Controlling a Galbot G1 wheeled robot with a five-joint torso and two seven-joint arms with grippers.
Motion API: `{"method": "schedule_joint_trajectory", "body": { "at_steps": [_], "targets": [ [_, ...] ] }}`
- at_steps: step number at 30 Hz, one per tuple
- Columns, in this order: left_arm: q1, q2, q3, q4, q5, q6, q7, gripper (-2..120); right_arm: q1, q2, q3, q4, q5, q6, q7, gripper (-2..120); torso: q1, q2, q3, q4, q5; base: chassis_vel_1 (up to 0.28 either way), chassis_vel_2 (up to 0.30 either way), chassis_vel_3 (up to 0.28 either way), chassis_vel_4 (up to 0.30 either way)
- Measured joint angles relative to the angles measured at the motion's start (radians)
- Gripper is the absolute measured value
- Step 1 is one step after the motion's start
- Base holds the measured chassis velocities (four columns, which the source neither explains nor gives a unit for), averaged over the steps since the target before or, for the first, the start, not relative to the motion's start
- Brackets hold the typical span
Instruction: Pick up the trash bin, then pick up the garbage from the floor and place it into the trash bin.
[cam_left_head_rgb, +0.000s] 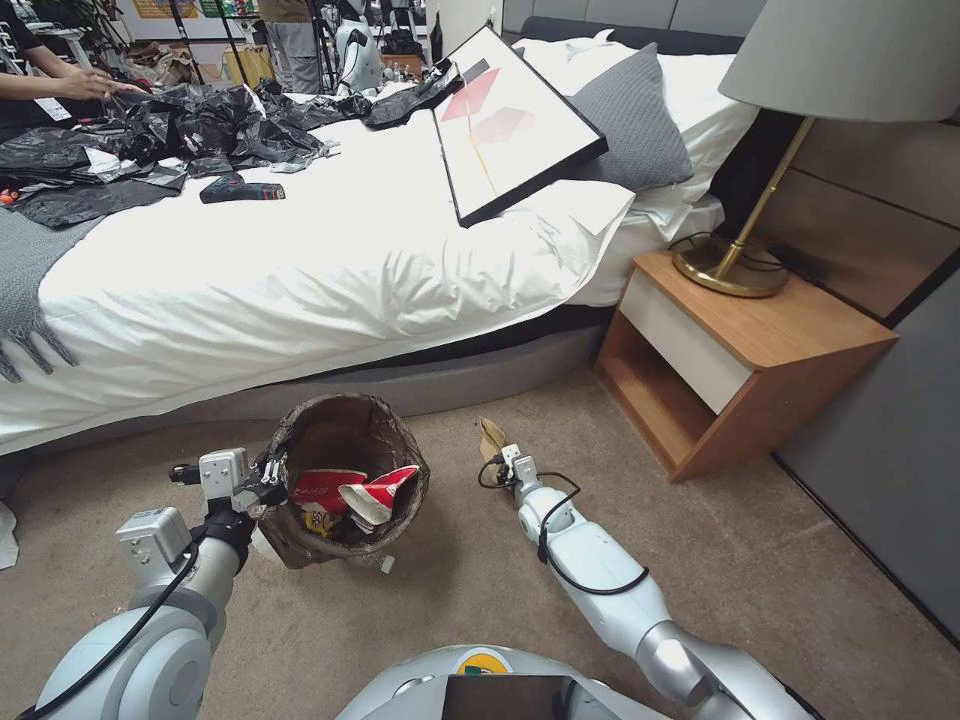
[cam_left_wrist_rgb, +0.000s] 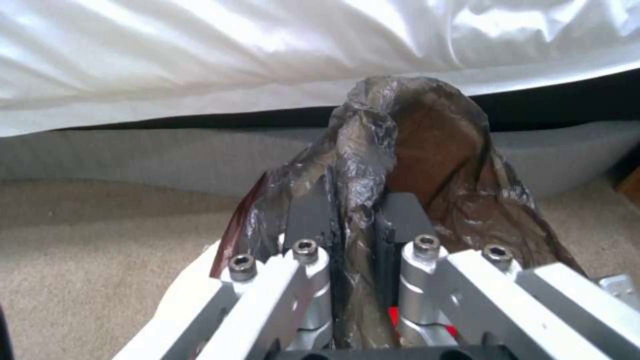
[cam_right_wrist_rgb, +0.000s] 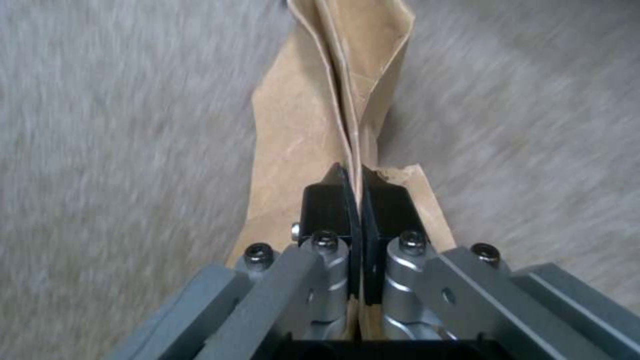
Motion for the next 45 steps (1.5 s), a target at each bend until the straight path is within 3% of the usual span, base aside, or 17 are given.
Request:
{"method": "schedule_joint_trajectory", "body": {
  "at_steps": [6, 7, 9, 11, 13, 14, 16, 18, 21, 27, 33, 37, 45],
  "targets": [
    [-0.005, 0.003, 0.002, 0.000, -0.001, 0.000, 0.001, 8, -0.083, -0.100, 0.043, 0.310, -0.004, -0.001, 0.002, 0, 0.000, 0.000, 0.000, 0.0000, -0.0002, 0.000, 0.000, 0.000, 0.000],
    [-0.005, 0.003, 0.002, 0.000, -0.001, 0.000, 0.001, 8, -0.083, -0.100, 0.043, 0.310, -0.004, -0.001, 0.002, 0, 0.000, 0.000, 0.000, 0.0000, -0.0002, 0.000, 0.000, 0.000, 0.000],
    [-0.004, 0.006, 0.002, 0.000, -0.003, 0.000, 0.001, 8, -0.129, -0.185, 0.080, 0.490, 0.050, -0.023, -0.023, 0, 0.000, 0.000, 0.000, 0.0002, 0.0006, 0.000, 0.000, 0.000, 0.000],
    [-0.003, 0.008, 0.001, 0.000, -0.003, 0.000, 0.001, 8, -0.139, -0.218, 0.091, 0.542, 0.078, -0.033, -0.027, 0, 0.000, 0.000, 0.000, 0.0000, 0.0000, 0.000, 0.000, 0.000, 0.000],
    [-0.002, 0.012, -0.001, 0.000, -0.007, -0.001, 0.001, 8, -0.159, -0.303, 0.121, 0.687, 0.155, -0.058, -0.037, 0, 0.000, 0.000, 0.000, -0.0002, 0.0004, 0.000, 0.000, 0.000, 0.000],
    [-0.002, 0.012, -0.001, 0.000, -0.007, -0.001, 0.001, 8, -0.159, -0.303, 0.121, 0.687, 0.155, -0.058, -0.037, 0, 0.000, 0.000, 0.000, -0.0002, 0.0004, 0.000, 0.000, 0.000, 0.000],
    [-0.002, 0.013, 0.000, 0.000, -0.007, -0.001, 0.001, 8, -0.166, -0.360, 0.151, 0.801, 0.219, -0.081, -0.044, 0, 0.000, 0.000, 0.000, -0.0002, -0.0002, 0.000, 0.000, 0.000, 0.000],
    [-0.002, 0.013, 0.000, 0.000, -0.007, -0.001, 0.001, 8, -0.166, -0.360, 0.151, 0.801, 0.219, -0.081, -0.044, 0, 0.000, 0.000, 0.000, -0.0002, -0.0002, 0.000, 0.000, 0.000, 0.000],
    [-0.003, 0.010, 0.007, 0.000, -0.006, -0.001, 0.002, 8, -0.165, -0.429, 0.182, 0.981, 0.314, -0.118, -0.048, 0, 0.000, 0.000, 0.000, 0.0001, 0.0002, 0.000, 0.000, 0.000, 0.000],
    [0.002, 0.012, 0.004, 0.000, -0.006, -0.001, 0.002, 8, -0.156, -0.454, 0.187, 1.094, 0.372, -0.131, -0.073, 0, 0.000, 0.000, 0.000, 0.0001, 0.0000, 0.000, 0.000, 0.000, 0.000],
    [0.013, 0.013, 0.004, 0.000, -0.006, -0.002, 0.002, 8, -0.100, -0.467, 0.127, 1.250, 0.521, -0.188, -0.072, 0, 0.000, 0.000, 0.000, 0.0002, -0.0001, 0.000, 0.000, 0.000, 0.000],
    [0.017, 0.012, 0.004, 0.000, -0.005, -0.003, 0.002, 8, -0.078, -0.467, 0.093, 1.264, 0.532, -0.192, -0.076, 0, 0.000, 0.000, 0.000, 0.0001, 0.0000, 0.000, 0.000, 0.000, 0.000],
    [0.017, 0.013, 0.006, 0.000, -0.004, -0.011, 0.002, 8, 0.007, -0.466, -0.087, 1.252, 0.538, -0.201, -0.078, 0, 0.000, 0.000, 0.000, 0.0002, -0.0001, 0.000, 0.000, 0.000, 0.000]
  ]
}}
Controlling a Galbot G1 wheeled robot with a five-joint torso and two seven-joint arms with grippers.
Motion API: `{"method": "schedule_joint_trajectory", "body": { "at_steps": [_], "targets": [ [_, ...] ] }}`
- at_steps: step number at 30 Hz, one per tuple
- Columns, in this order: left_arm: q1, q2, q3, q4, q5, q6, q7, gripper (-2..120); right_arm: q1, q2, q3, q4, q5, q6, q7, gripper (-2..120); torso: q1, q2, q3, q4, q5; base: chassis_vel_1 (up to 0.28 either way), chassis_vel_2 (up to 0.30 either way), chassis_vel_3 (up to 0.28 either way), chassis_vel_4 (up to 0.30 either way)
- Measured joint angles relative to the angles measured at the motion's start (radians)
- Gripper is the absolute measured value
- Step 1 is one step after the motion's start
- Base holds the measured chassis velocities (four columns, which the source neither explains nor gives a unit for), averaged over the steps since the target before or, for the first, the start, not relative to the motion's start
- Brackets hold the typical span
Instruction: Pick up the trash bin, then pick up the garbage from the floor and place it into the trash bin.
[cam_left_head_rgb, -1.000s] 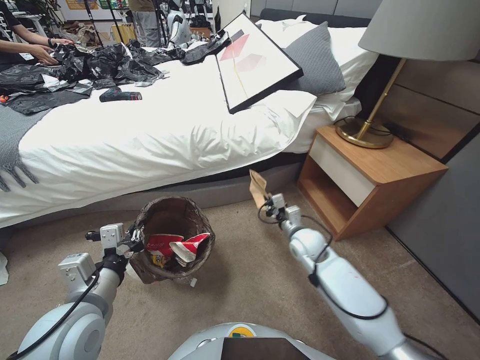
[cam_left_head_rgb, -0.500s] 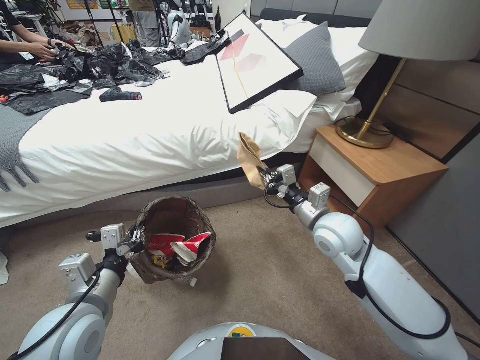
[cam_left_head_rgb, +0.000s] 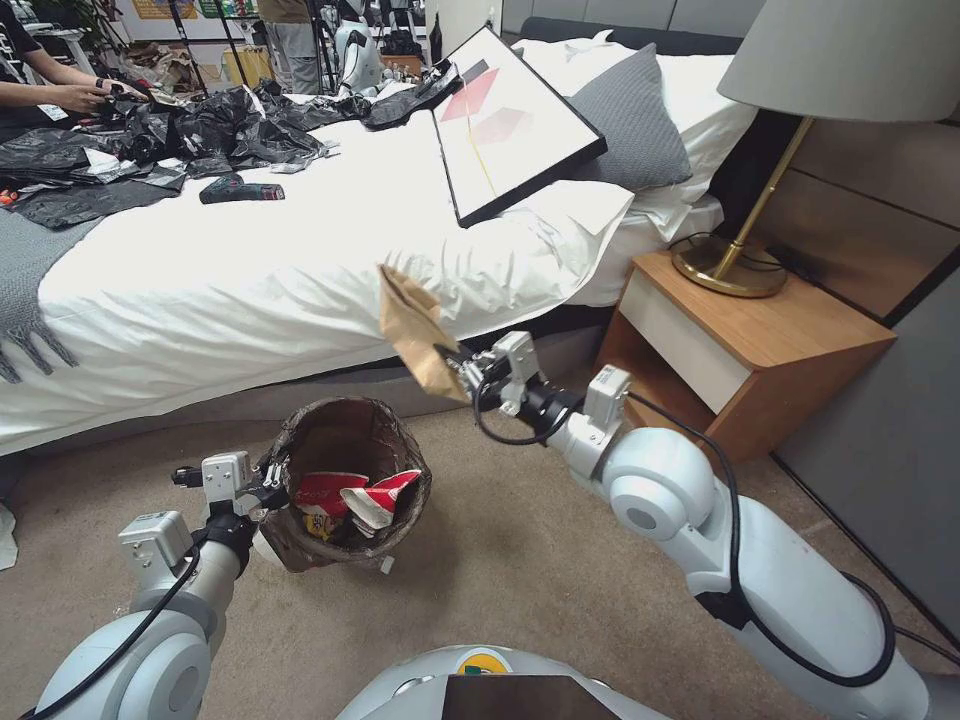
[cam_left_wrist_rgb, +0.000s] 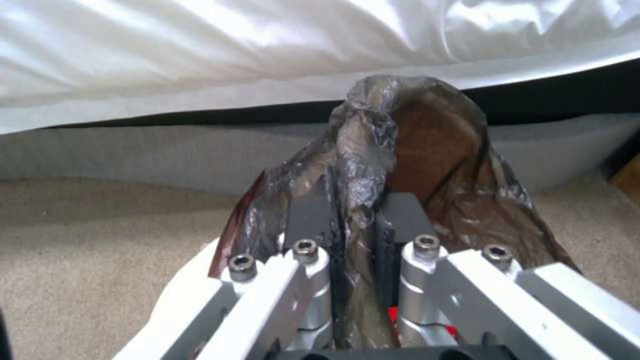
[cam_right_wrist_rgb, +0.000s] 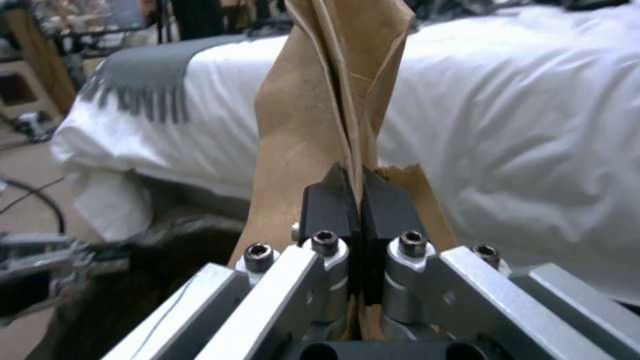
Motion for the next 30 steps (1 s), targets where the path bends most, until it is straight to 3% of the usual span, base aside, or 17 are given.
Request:
{"method": "schedule_joint_trajectory", "body": {
  "at_steps": [7, 27, 30],
  "targets": [
    [-0.007, -0.003, -0.002, 0.000, -0.004, -0.009, 0.007, 8, 0.023, 0.025, -0.150, -0.019, -0.022, -0.014, 0.026, 0, 0.000, 0.000, 0.000, -0.0001, -0.0001, 0.000, 0.000, 0.000, 0.000],
    [-0.019, -0.005, -0.002, 0.000, -0.015, -0.015, 0.009, 8, 0.045, 0.061, -0.285, -0.117, -0.173, -0.010, 0.042, 0, 0.000, 0.000, 0.000, -0.0002, 0.0000, 0.000, 0.000, 0.000, 0.000],
    [-0.022, -0.007, 0.001, 0.000, -0.015, -0.015, 0.009, 8, 0.060, 0.073, -0.299, -0.137, -0.202, -0.023, 0.046, 6, 0.000, 0.000, 0.000, -0.0001, 0.0000, 0.000, 0.000, 0.000, 0.000]
  ]
}}
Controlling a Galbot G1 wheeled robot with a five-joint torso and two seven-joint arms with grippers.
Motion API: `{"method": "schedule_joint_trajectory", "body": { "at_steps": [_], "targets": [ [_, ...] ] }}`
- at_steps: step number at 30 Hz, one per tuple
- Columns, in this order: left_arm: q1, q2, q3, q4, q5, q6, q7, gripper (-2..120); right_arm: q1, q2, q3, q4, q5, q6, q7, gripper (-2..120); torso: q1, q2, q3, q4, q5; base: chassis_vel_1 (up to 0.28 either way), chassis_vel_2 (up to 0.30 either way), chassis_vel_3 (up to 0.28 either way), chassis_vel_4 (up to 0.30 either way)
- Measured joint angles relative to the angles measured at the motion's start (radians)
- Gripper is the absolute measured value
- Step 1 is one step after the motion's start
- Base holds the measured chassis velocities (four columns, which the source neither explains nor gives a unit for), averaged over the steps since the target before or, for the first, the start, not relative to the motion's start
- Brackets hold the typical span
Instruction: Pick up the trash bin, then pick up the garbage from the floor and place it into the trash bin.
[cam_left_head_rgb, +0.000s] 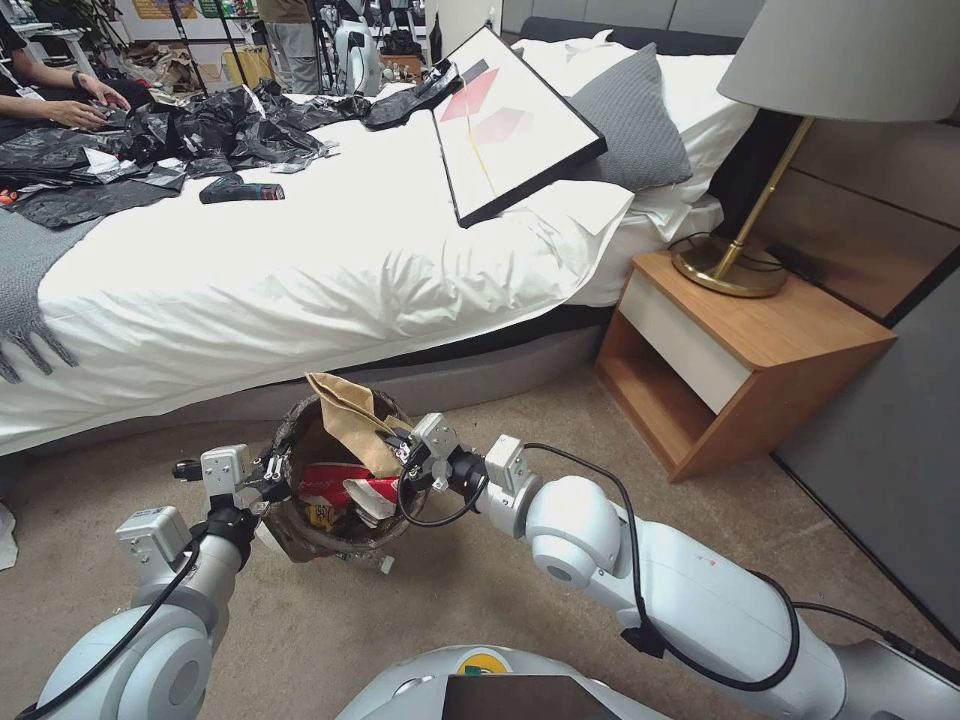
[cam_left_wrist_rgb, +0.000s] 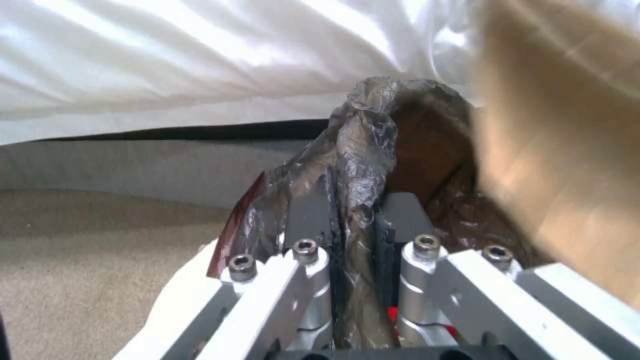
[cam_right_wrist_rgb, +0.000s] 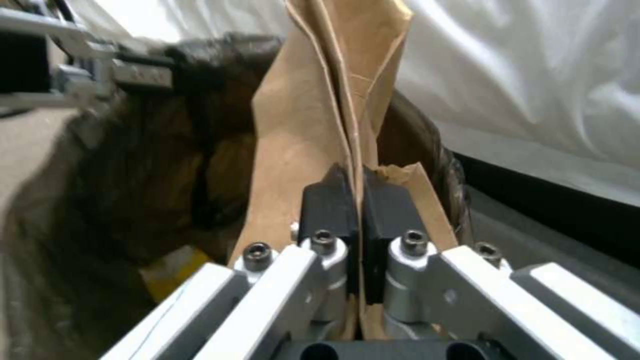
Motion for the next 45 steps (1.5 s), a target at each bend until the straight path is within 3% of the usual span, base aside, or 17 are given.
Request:
{"method": "schedule_joint_trajectory", "body": {
  "at_steps": [6, 26, 33, 45],
  "targets": [
    [-0.002, -0.003, 0.001, 0.000, 0.000, 0.000, 0.002, 8, 0.024, 0.028, -0.037, -0.022, -0.004, -0.014, 0.021, 32, 0.000, 0.000, 0.000, 0.0001, 0.0000, 0.000, 0.000, 0.000, 0.000],
    [-0.003, -0.006, 0.004, 0.000, 0.000, 0.000, 0.004, 8, 0.021, 0.022, -0.025, 0.015, 0.010, -0.021, 0.037, 99, 0.000, 0.000, 0.000, 0.0001, 0.0001, 0.000, 0.000, 0.000, 0.000],
    [-0.001, -0.006, 0.004, 0.000, 0.001, 0.001, 0.005, 8, 0.000, -0.002, 0.018, 0.063, 0.025, -0.021, 0.038, 100, 0.000, 0.000, 0.000, -0.0001, 0.0001, 0.000, 0.000, 0.000, 0.000],
    [0.002, -0.007, 0.003, 0.000, 0.004, 0.003, 0.006, 8, -0.149, -0.064, 0.270, 0.172, 0.057, 0.024, 0.053, 100, 0.000, 0.000, 0.000, 0.0000, 0.0002, 0.000, 0.000, 0.000, 0.000]
  ]
}}
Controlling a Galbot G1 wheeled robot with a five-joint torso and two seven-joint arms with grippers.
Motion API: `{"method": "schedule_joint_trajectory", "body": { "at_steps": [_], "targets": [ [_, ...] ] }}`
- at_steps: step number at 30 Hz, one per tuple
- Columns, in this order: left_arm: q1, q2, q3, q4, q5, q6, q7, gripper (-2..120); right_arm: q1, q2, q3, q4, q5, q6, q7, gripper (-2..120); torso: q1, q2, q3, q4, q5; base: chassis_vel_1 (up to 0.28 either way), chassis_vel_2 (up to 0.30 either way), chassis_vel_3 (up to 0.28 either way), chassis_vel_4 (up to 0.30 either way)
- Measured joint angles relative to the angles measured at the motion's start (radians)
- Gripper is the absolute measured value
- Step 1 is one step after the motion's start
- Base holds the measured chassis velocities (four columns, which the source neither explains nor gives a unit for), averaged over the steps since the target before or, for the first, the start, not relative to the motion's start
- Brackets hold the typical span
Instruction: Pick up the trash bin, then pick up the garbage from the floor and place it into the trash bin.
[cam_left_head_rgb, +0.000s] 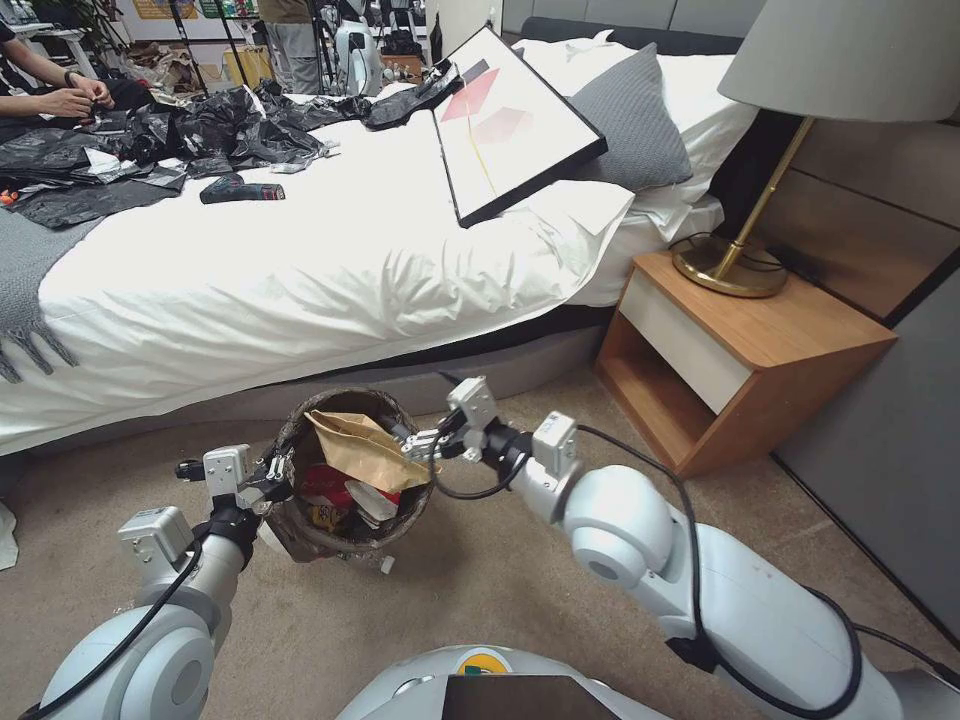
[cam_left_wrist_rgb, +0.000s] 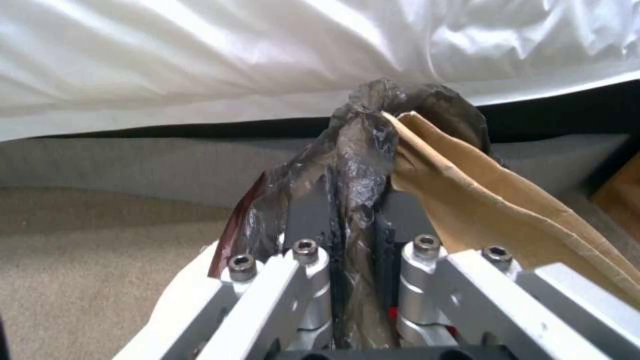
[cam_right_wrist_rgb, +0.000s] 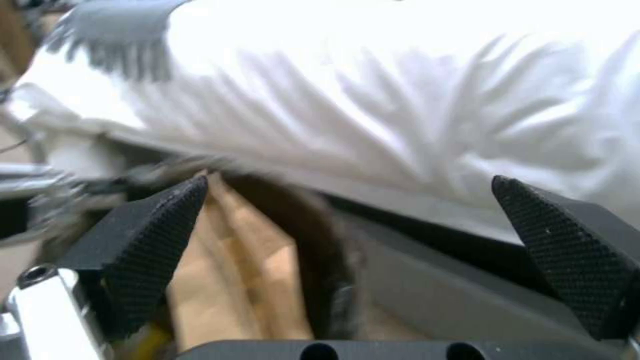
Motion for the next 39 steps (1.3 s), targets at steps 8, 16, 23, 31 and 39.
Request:
{"method": "schedule_joint_trajectory", "body": {
  "at_steps": [8, 16, 23, 31, 39],
  "targets": [
    [0.005, -0.003, -0.002, 0.000, 0.014, 0.003, -0.006, 8, -0.186, 0.041, 0.294, 0.013, -0.070, 0.041, 0.006, 100, 0.000, 0.000, 0.000, 0.0002, 0.0000, 0.000, 0.000, 0.000, 0.000],
    [0.009, -0.001, -0.003, 0.000, 0.032, 0.006, -0.006, 8, -0.400, 0.112, 0.546, 0.050, -0.189, 0.094, -0.009, 100, 0.000, 0.000, 0.000, 0.0001, 0.0000, 0.000, 0.000, 0.000, 0.000],
    [0.021, 0.006, -0.010, 0.000, 0.061, 0.000, 0.003, 8, -0.623, 0.282, 0.714, 0.075, -0.357, 0.270, -0.099, 100, 0.000, 0.000, 0.000, 0.0001, -0.0001, 0.000, 0.000, 0.000, 0.000],
    [0.019, 0.012, -0.008, 0.000, 0.063, -0.001, 0.007, 8, -0.772, 0.381, 0.774, 0.087, -0.448, 0.385, -0.134, 100, 0.000, 0.000, 0.000, -0.0001, -0.0003, 0.000, 0.000, 0.000, 0.000],
    [0.006, 0.013, -0.014, 0.000, 0.050, 0.009, 0.013, 8, -0.761, 0.381, 0.771, 0.094, -0.450, 0.382, -0.117, 100, 0.000, 0.000, 0.000, 0.0003, -0.0003, 0.000, 0.000, 0.000, 0.000]
  ]
}}
